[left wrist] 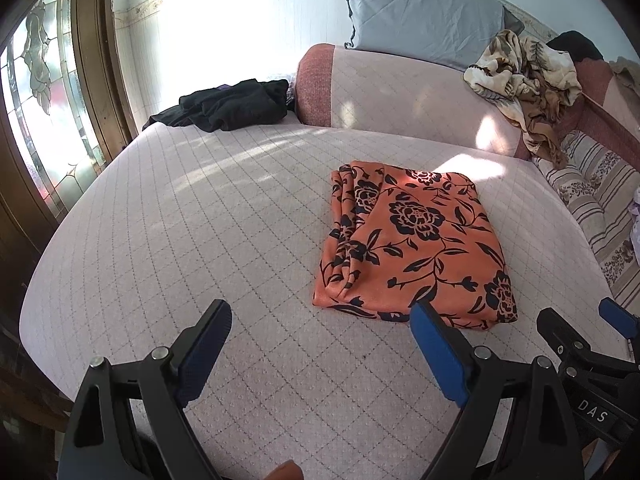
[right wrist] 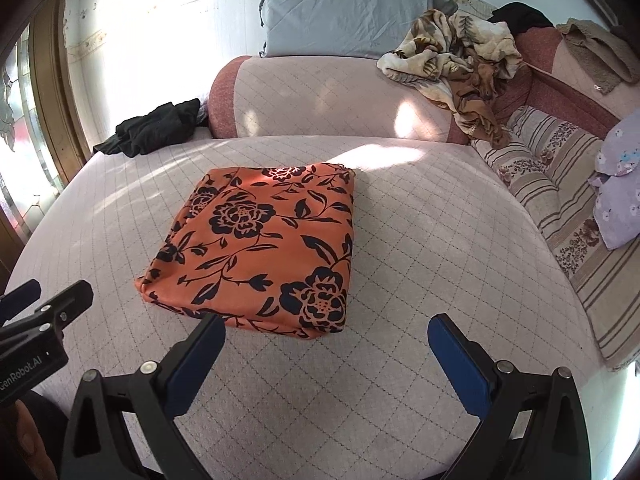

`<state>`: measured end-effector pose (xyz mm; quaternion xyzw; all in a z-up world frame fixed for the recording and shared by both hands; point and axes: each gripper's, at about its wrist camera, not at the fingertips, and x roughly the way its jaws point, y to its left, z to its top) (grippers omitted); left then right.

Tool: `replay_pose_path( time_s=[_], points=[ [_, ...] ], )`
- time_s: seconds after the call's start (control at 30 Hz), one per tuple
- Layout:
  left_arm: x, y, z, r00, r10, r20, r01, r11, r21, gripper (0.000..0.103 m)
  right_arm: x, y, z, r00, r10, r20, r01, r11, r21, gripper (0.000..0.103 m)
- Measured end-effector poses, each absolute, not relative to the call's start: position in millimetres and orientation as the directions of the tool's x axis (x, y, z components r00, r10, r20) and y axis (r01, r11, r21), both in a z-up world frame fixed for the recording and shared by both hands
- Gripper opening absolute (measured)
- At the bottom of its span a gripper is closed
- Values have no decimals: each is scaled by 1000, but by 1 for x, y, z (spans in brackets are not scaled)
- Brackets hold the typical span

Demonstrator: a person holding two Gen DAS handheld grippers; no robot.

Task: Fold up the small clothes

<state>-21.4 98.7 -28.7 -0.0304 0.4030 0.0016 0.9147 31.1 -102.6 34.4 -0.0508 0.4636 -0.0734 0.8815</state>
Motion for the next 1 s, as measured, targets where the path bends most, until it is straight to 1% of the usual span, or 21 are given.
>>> replay_pose_path(
  time_s=[0.27, 0.7, 0.77, 0.83, 1.0],
  points=[
    [-15, 91, -26, 676, -44, -736, -2, 998, -62, 91, 34, -100, 32, 559, -177, -810, 71, 984, -166, 103],
    [-2, 84, -30, 659, -64, -749, 6, 997, -80, 91, 46, -112, 36, 568, -202, -798, 102, 979, -175, 102],
    [1, 83, -31, 655, -73, -752, 13, 996, -85, 93, 48, -112, 36, 569, -204, -796, 102, 979, -178, 102],
    [2, 82, -32, 655, -77, -751, 16, 996, -88, 100, 50, -112, 35, 567, -201, -798, 101, 979, -175, 102],
    [8, 81, -34, 653, -90, -752, 23, 995, -99, 100, 53, -112, 31, 562, -201, -802, 103, 980, -173, 102]
  ],
)
